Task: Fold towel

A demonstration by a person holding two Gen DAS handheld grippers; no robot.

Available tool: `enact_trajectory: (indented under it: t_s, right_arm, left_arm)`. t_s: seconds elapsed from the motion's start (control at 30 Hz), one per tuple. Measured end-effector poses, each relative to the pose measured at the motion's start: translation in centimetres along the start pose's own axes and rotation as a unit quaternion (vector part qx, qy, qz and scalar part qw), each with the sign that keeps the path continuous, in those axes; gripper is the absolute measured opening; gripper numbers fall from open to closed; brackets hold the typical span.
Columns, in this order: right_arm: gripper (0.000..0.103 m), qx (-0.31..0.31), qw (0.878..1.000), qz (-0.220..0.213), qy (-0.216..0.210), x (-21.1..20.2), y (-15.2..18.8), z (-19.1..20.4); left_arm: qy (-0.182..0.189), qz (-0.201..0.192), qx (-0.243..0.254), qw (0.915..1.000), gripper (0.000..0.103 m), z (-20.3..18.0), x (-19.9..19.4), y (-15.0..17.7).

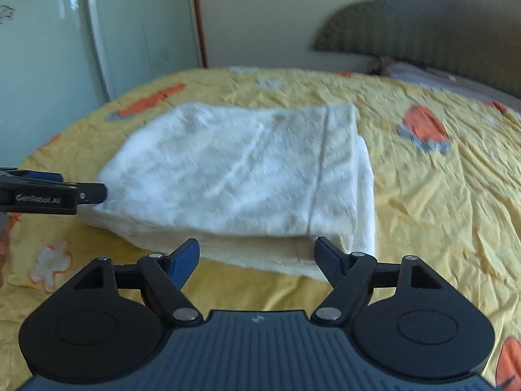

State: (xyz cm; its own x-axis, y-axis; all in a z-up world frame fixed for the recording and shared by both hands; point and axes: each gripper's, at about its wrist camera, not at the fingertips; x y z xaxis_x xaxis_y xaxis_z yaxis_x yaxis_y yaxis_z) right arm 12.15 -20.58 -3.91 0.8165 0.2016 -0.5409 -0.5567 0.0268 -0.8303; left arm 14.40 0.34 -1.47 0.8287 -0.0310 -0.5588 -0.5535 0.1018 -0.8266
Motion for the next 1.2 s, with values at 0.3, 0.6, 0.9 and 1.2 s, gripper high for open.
enact_trajectory:
  t_s: [0.3,0.6,0.9,1.2]
  right_arm:
    - [0.078,-0.076,0.993,-0.075,-0.055,-10.3,-1.0,6.3]
    - [0.093,0.141,0.928,-0.178,-0.295,-16.3,-4.5,5.4]
    - [0.096,0.036,0.997,-0.065,0.034,-4.7,2.9,2.6]
    - [0.097,0.029,0.998,-0.037,0.048,-2.4,5.2,1.4]
  left_arm:
    - [0.024,0.007,-0.005,0.9997,0.089,-0.2,-1.9,0.9]
    - [0.024,-0.001,-0.005,0.9997,0.090,-0.1,-3.8,1.6]
    - [0.025,0.017,-0.001,0.9995,0.090,-0.7,-3.4,2.9]
    - [0.027,0.024,0.012,0.9993,0.091,-1.6,-2.7,4.5]
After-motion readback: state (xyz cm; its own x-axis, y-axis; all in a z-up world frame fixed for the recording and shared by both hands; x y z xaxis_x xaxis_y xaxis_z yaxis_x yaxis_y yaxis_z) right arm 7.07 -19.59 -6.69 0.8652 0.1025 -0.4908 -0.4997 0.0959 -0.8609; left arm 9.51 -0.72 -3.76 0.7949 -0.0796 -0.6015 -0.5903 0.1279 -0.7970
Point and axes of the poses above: each gripper's, at about its wrist camera, not at the fingertips, and x roughly the way its jaws point, z to its left, y to its underside, and after that the axes turned 6 degrees about -z, right-handed
